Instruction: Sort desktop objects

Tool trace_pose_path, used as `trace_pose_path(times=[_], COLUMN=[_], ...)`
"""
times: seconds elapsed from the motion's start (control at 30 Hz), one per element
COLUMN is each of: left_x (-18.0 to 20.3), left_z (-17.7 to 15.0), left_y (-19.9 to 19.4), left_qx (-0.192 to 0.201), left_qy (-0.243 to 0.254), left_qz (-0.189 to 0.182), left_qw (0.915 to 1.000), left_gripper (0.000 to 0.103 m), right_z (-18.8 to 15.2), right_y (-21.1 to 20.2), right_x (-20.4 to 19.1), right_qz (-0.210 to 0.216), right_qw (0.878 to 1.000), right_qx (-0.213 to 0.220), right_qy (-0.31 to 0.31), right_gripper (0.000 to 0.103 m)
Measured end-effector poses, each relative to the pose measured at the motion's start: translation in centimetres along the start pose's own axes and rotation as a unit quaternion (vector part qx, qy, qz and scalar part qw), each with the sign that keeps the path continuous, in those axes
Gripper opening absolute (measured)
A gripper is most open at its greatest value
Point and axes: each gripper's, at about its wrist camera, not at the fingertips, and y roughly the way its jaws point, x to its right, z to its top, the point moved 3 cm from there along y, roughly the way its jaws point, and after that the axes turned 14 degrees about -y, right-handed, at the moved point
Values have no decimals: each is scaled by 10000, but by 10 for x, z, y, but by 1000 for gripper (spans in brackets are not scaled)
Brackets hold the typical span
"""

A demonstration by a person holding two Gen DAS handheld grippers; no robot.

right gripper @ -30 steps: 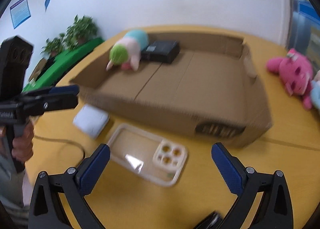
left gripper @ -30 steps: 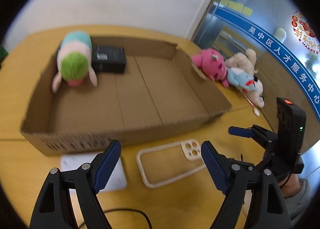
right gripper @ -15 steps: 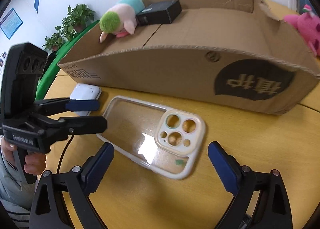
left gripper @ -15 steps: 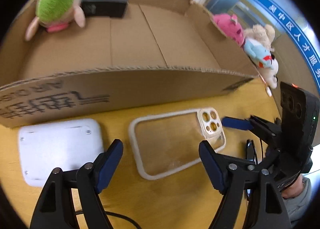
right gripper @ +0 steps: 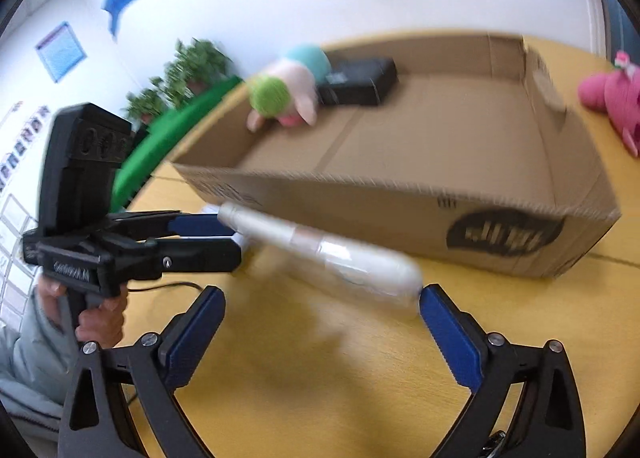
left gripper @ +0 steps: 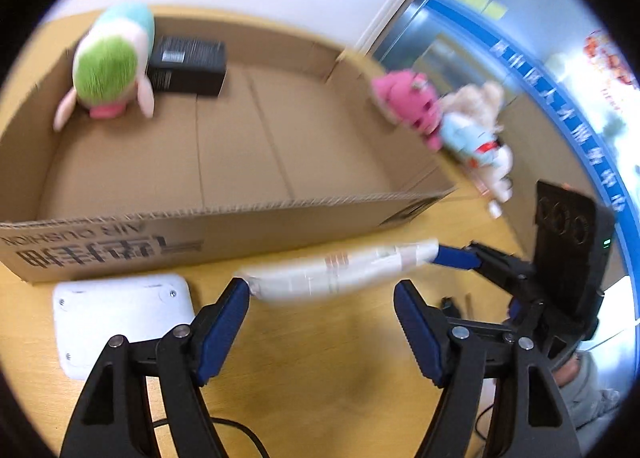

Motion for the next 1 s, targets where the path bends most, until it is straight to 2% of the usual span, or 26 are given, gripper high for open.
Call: trace_pose_path(times=[0.07,0.17,0.27,0.4,0.47,0.53,0.6,0.67,0.73,0.77,0.9,0.97,1.0], left_x=[-2,-7,-12,-12,-14,-19,-27,-32,-33,-34,-40,-44,-46], left_z=[-2,-7,-10,-12,-14,-17,-19,-20,-19,-18,-14,-14,-13], left_y=[-6,1,15,29,34,37,40,43,43,44,44,44,44], left_qx=[4,-178,-378,-513,-600,-693,-799,-839,-801,-795,-747,-707,-697], left_qy=[-10,-87,-191,-176,-115,-125,-202,-280,-267,-271,-273,-275,-284], left_qz=[-157,-217,-33,276,544,790,964,1043,1076,1105,1254,1362,1325], left_qw=[9999,9996,9991,9981,9966,9944,9919,9906,9906,9903,9889,9878,9883], left_gripper=[74,74,74,74,63,57,51,46,45,41,24,6,6], right_z=[-1,-7,-16,-24,-23,-21,-20,-19,-21,-22,-23,-23,-24], right_y=[-9,-9,2,9,14,19,26,33,40,44,43,41,38], right_x=[-5,-6,2,15,19,24,31,37,38,36,32,34,37], right_qz=[167,226,59,-263,-569,-781,-920,-957,-861,-798,-875,-871,-805], right_qw=[9998,9997,9996,9974,9951,9920,9893,9876,9870,9868,9858,9863,9875], right_qx=[122,16,-244,-563,-772,-975,-1121,-1230,-1346,-1394,-1431,-1386,-1322], right_qy=[-39,-18,141,359,256,191,170,174,195,194,102,193,297], right_gripper=[100,99,97,82,74,67,55,46,37,31,24,23,22])
